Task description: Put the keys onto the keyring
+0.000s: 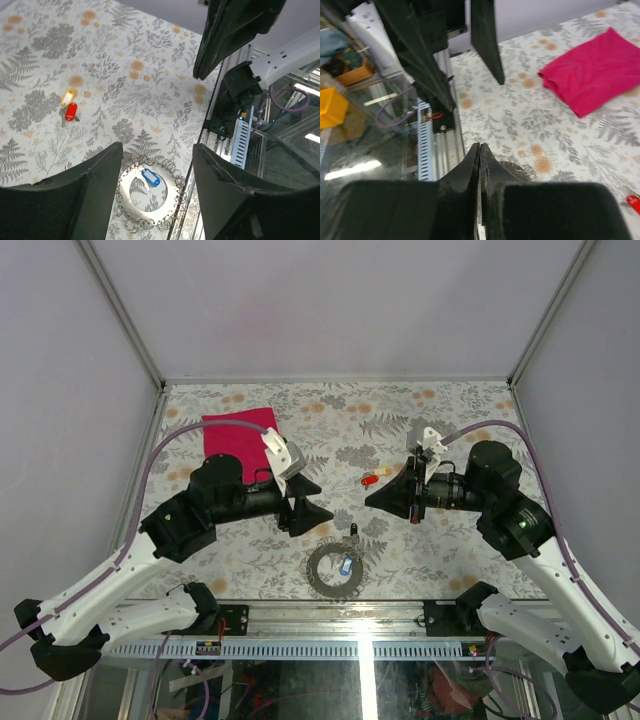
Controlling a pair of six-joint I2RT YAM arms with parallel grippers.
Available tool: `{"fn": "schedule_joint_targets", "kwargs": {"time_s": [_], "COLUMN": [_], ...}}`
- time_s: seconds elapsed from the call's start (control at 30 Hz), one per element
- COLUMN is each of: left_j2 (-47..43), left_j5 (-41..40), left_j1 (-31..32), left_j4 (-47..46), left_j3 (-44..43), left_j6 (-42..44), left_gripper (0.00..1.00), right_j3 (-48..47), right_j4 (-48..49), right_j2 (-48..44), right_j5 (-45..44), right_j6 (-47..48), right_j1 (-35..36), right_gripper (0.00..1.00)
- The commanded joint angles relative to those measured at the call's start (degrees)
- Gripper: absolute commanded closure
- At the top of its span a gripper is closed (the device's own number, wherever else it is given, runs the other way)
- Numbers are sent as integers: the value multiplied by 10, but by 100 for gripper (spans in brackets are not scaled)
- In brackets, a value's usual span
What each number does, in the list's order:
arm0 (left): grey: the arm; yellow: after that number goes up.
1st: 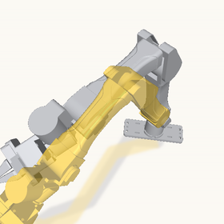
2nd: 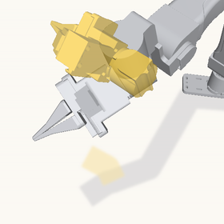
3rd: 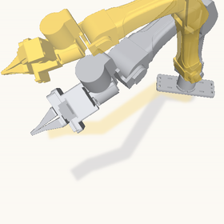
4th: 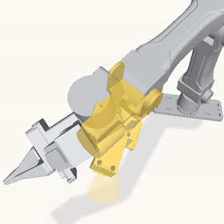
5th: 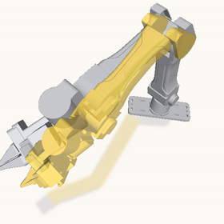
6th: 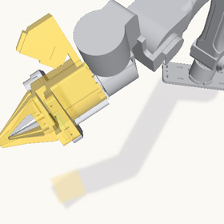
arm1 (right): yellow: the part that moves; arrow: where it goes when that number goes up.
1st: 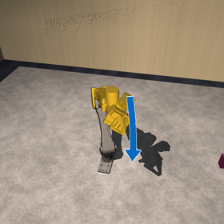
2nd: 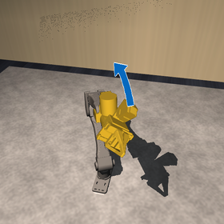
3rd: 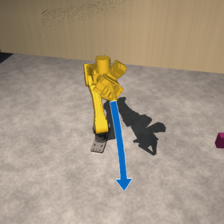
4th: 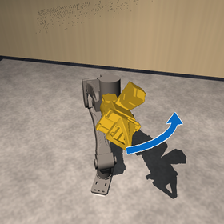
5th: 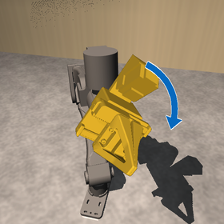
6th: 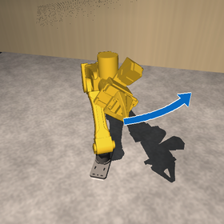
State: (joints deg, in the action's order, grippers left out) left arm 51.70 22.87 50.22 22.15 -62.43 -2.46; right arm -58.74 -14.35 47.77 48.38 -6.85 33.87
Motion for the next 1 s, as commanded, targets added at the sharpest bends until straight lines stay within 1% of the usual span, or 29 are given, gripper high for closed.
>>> {"fn": "schedule_joint_targets", "kwargs": {"time_s": [0.0, 0.03, 0.07, 0.17, 0.2, 0.27, 0.33, 0.47, 0.57, 0.73, 0.87, 0.97], "left_j2": [0, 5, 10, 26, 31, 38, 46, 58, 47, 22, 8, 2], "left_j5": [-64, -81, -99, -159, -174, -194, -211, -222, -206, -208, -225, -234], "left_j1": [2, 2, 2, 1, 0, -5, -9, -34, -76, -136, -147, -148], "left_j4": [-75, -74, -70, -59, -57, -59, -60, -55, -56, -45, -26, -18], "left_j3": [18, 19, 21, 27, 30, 40, 50, 73, 96, 113, 108, 103], "left_j6": [-44, -49, -57, -78, -85, -99, -111, -145, -174, -191, -180, -173], "left_gripper": [40, 39, 39, 36, 35, 33, 31, 31, 30, 28, 27, 27], "right_j3": [-30, -29, -31, -27, -18, -2, 8, 34, 50, 60, 60, 41], "right_j4": [-45, -62, -81, -121, -128, -133, -136, -106, -76, -13, 45, 54], "right_j2": [8, 16, 26, 58, 68, 89, 112, 152, 196, 287, 350, 395], "right_j5": [-137, -176, -211, -284, -299, -306, -306, -292, -275, -286, -302, -325], "right_j6": [8, 2, -4, -31, -43, -58, -70, -92, -96, -120, -164, -179], "right_j1": [1, 1, 1, 1, 1, 1, 1, 1, 4, 57, 98, 128], "right_gripper": [100, 99, 94, 75, 70, 62, 58, 57, 57, 58, 65, 69]}}
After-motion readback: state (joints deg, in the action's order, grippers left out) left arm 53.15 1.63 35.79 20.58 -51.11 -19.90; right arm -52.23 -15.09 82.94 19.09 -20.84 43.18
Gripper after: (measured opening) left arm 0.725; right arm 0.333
